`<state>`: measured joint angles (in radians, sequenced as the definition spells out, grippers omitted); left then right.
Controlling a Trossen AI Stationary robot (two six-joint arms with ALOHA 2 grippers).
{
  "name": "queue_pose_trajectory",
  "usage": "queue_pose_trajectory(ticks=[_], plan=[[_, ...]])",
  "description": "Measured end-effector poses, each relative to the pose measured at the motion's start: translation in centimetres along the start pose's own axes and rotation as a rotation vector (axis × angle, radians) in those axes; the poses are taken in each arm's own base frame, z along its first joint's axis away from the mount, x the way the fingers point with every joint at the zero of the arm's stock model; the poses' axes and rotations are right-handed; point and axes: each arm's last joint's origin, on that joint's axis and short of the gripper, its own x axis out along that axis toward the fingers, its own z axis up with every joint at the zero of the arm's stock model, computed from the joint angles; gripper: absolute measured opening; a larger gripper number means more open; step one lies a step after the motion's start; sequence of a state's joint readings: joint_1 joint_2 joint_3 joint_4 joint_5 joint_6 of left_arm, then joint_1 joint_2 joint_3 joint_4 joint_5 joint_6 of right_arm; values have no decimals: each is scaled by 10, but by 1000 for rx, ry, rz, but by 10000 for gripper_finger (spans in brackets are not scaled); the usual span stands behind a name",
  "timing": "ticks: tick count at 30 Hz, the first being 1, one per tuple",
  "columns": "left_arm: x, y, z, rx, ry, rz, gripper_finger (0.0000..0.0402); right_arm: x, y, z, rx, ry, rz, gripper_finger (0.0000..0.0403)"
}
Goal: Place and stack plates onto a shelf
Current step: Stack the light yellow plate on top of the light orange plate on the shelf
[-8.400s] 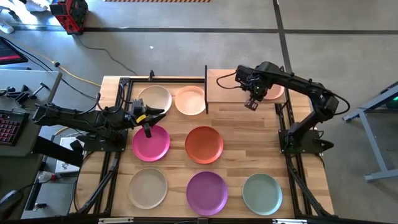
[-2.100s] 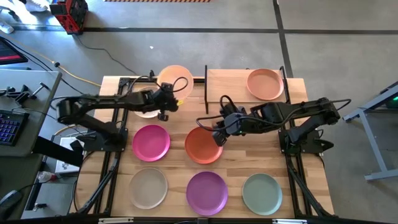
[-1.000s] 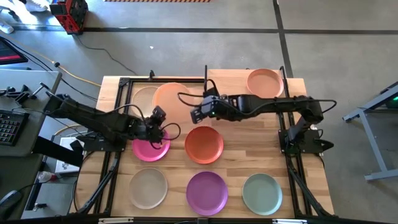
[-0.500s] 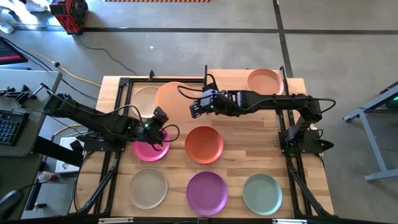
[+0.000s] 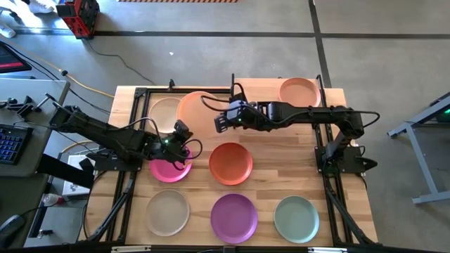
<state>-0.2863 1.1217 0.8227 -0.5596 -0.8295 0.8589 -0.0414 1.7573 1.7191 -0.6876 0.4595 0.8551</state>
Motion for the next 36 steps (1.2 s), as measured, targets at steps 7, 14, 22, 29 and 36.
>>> queue_pose_trajectory(ticks=[7, 14, 22, 29, 36], plan=[[0, 3, 2, -30, -19, 20, 8, 0, 0, 0, -2, -1, -3, 11], [0, 3, 3, -43, -31, 21, 25, 0, -1, 0, 0, -1, -5, 3], [0, 3, 4, -154, -50, 1, 52, 0, 0, 0, 4, 2, -3, 1], [0, 2, 5, -196, -91, -41, 94, 0, 0, 0, 7, 2, -3, 0], [-3, 4, 3, -351, -57, 14, 123, 0, -4, -3, -10, 27, -35, 0]])
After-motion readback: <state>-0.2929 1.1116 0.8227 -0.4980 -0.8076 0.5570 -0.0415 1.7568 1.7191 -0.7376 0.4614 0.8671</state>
